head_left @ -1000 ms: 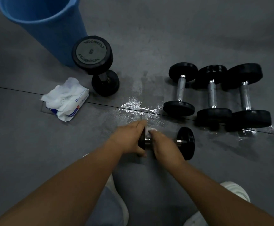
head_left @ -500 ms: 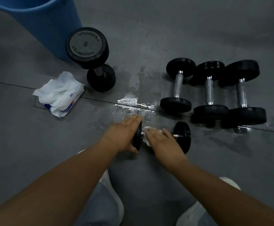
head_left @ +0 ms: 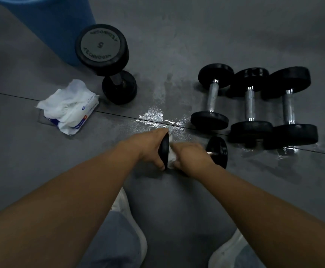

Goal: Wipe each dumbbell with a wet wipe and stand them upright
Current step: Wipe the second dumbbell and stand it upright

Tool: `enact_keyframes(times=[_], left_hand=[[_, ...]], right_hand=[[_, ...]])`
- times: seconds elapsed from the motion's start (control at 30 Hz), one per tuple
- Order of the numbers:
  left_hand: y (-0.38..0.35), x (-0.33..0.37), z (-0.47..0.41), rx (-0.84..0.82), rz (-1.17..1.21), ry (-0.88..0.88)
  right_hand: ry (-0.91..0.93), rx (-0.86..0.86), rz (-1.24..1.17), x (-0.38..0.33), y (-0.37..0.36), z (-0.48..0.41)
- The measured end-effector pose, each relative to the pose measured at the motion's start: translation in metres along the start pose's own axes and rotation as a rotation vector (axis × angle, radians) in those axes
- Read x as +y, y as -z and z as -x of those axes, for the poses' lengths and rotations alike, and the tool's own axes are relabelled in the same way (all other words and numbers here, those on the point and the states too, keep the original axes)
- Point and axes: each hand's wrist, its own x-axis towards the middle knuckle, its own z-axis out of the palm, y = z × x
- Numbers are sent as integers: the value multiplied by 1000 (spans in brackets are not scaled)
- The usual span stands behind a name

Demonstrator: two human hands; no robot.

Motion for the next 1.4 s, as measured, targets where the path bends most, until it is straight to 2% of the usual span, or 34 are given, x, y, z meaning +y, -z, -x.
enact_keyframes(times=[0.07,0.13,0.27,0.3,0.37,0.47,0.53,0.63,0.7,0.83,0.93,1.0,1.07,1.17,1.3,1.4], left_hand=[[0,0,4,9,-13,-9],[-3,0,9,24,-54,-12],[-11,4,17,29,-134,-42],[-13,4,18,12,-126,-44],[-17,7,20,-29,-82,-27],[-19,11,25,16,-133,-46],[-23,8,29,14,-127,-57],[-33,8,27,-82,208,13],[-37,8,24,-78,342,37],[-39,13,33,-22,110,13],[-42,17,43,58,-85,-41],[-33,19,38,139,-164,-121],[-23,16,30,193,-172,-171],[-23,12,30,190,-118,-120],[-23,7,33,120,-107,-100],[-11,5,26,3,-94,-113]], right_hand=[[-25,-86,-8,-9,2,-9],[-32,-44,44,-12,2,-9],[86,260,18,-10,-6,11],[75,240,9,-11,-5,13],[-2,70,20,-14,-3,11],[-75,-106,21,-17,3,1],[-39,-110,50,-16,5,6],[15,21,37,-10,-5,26],[4,40,-11,-11,-13,28],[-51,-229,-37,-19,-14,9],[-43,-306,-59,-18,-8,5],[-75,-268,-137,-11,-2,8],[-85,-146,-186,-6,2,13],[-57,-5,-155,-9,-6,25],[-108,93,74,-9,-18,44],[-230,10,307,1,-22,57]])
